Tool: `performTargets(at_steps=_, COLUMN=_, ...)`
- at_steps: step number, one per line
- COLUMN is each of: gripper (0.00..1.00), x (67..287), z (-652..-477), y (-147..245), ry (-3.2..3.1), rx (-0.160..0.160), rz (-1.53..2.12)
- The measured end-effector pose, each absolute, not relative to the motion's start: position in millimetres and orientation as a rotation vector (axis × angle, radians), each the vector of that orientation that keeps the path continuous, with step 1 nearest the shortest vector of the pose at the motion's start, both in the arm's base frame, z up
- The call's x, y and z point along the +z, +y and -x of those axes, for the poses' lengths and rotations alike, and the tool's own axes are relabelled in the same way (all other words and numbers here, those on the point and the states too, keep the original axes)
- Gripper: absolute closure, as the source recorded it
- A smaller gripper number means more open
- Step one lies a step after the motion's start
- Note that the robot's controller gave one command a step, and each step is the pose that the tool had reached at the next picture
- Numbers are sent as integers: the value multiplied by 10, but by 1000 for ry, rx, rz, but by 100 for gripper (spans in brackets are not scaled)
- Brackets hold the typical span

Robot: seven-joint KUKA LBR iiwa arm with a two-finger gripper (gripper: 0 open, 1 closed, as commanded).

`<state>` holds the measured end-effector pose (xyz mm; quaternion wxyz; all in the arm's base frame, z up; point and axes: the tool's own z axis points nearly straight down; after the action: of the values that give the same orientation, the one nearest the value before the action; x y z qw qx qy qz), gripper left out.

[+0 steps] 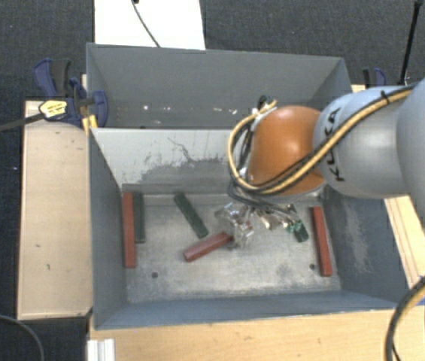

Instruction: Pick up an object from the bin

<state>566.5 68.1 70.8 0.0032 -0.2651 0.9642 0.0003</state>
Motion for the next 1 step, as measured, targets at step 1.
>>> performTargets(at_steps=1, gripper=100, x=1314, z=-5574, y=1235, ry=3004, rx=4, rz=886)
